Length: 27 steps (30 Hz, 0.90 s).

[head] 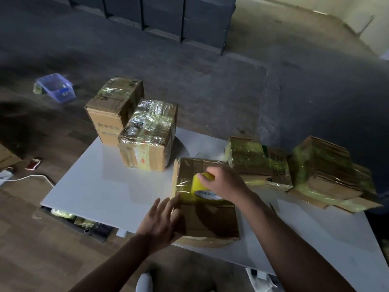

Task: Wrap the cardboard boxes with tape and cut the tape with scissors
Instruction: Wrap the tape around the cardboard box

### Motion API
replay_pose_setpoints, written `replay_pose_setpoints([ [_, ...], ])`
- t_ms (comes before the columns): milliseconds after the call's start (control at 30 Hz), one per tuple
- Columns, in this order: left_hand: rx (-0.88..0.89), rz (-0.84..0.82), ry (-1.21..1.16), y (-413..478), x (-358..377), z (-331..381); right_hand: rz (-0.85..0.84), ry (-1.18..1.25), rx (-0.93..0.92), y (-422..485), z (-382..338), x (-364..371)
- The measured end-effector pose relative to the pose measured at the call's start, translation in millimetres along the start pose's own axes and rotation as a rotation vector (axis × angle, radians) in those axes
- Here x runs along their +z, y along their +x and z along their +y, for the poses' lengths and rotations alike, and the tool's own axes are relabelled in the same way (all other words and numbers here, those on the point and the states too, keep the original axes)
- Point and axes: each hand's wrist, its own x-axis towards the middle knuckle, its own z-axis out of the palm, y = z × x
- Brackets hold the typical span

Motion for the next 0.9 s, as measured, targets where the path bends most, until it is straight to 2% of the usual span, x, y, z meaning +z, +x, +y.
replay_pose_setpoints([
  [200,-0.035,-0.039,0.045,6.2,0.4,9.3,-0.018,-0.087,0.085,-6.8,11.3,-13.4],
  [433,0.132,0.015,-0.228,5.2,-21.9,-6.1,-0.013,-0.126,0.077,-6.3,7.4,-7.9],
  [500,0.018,0.089,-0.421,17.3,-27.9,-6.3,-0.016,-0.117,0.079,-5.8,7.5,-5.4],
  [533,-0.058,0.114,-0.442,27.9,-28.4,-3.5,-0.013,-0.098,0.080,-5.5,7.6,-4.2],
  [600,-0.165,0.066,-0.397,49.9,-21.5,4.7,-0.008,-0.033,0.081,-4.5,9.4,-3.9],
  [667,-0.219,-0.077,-0.321,60.7,-7.7,14.6,-0.025,0.083,0.092,-4.4,17.8,-7.0],
  [800,-0.225,-0.182,-0.200,60.1,9.3,19.4,-0.019,0.470,0.221,-18.4,38.5,-2.9],
  [900,-0.229,-0.206,-0.140,61.5,8.9,20.4,0.033,0.541,0.280,-24.0,38.9,8.1],
])
